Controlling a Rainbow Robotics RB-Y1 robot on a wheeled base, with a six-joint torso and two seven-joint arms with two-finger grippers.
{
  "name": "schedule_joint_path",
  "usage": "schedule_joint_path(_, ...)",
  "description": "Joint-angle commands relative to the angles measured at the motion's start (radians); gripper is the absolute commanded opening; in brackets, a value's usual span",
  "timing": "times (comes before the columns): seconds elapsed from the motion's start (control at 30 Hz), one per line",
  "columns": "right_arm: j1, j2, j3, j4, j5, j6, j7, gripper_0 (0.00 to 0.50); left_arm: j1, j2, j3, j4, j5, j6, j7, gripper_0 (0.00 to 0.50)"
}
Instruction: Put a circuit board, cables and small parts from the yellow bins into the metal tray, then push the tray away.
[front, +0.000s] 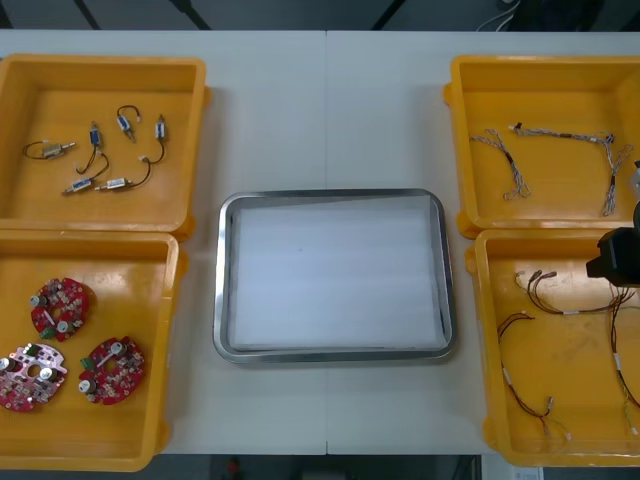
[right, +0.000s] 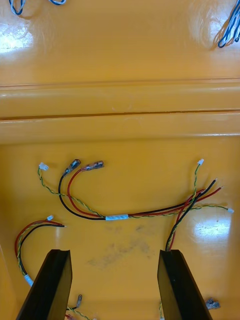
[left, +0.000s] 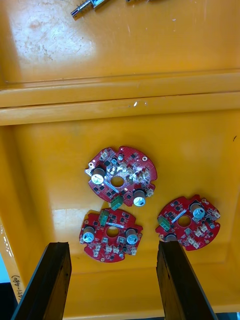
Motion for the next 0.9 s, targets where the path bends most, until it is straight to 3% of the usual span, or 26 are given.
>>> schedule_joint_path(0.03,0.004,0.005,0.008,-0.008,-0.005,-0.008,0.017,0.500,0.008,0.027,0.024,-0.001,0.005,-0.009,0.036,0.500)
schedule_joint_path(0.9,0.004,0.005,0.008,-0.008,-0.005,-0.008,0.017,0.500,0.008,0.027,0.024,-0.001,0.005,-0.009,0.036,0.500)
